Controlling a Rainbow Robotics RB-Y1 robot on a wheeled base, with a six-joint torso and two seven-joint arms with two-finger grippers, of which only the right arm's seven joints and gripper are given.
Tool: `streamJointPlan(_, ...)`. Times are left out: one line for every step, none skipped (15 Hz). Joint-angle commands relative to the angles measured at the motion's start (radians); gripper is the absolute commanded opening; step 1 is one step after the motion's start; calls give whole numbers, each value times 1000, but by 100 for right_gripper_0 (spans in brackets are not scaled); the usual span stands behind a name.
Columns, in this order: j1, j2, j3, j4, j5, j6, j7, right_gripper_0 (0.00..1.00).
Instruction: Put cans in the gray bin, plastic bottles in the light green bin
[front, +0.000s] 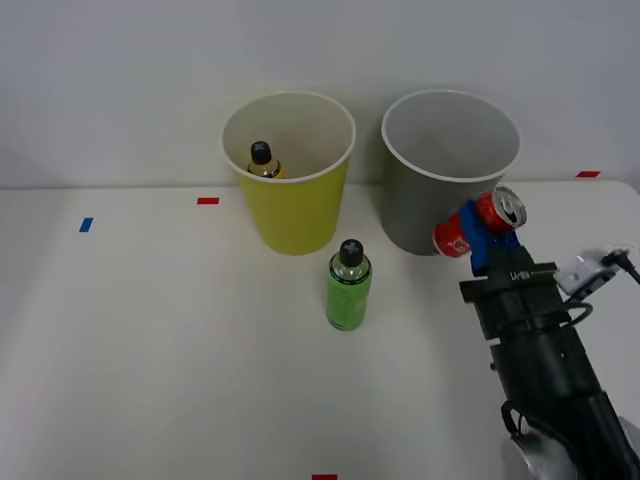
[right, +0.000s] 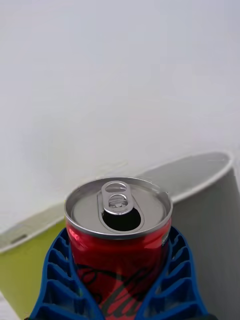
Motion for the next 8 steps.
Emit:
streamJointPlan(-43, 40, -37, -196, -31, 256, 0, 0)
streamJointPlan(-49, 54, -51, -252, -37, 325, -6, 0)
streamJointPlan(-64, 69, -61, -264, -44, 352, -13, 0)
streamJointPlan(-93, 88, -75, -264, -48, 378, -17, 0)
streamJointPlan(-127, 108, -90, -264, -50, 420, -19, 0)
streamJointPlan(-179, 131, -116, -264, -48, 492, -14, 0)
streamJointPlan(-231, 149, -139, -264, -45, 566, -14, 0)
streamJointPlan(-281, 169, -166, -262, -42, 644, -8, 0)
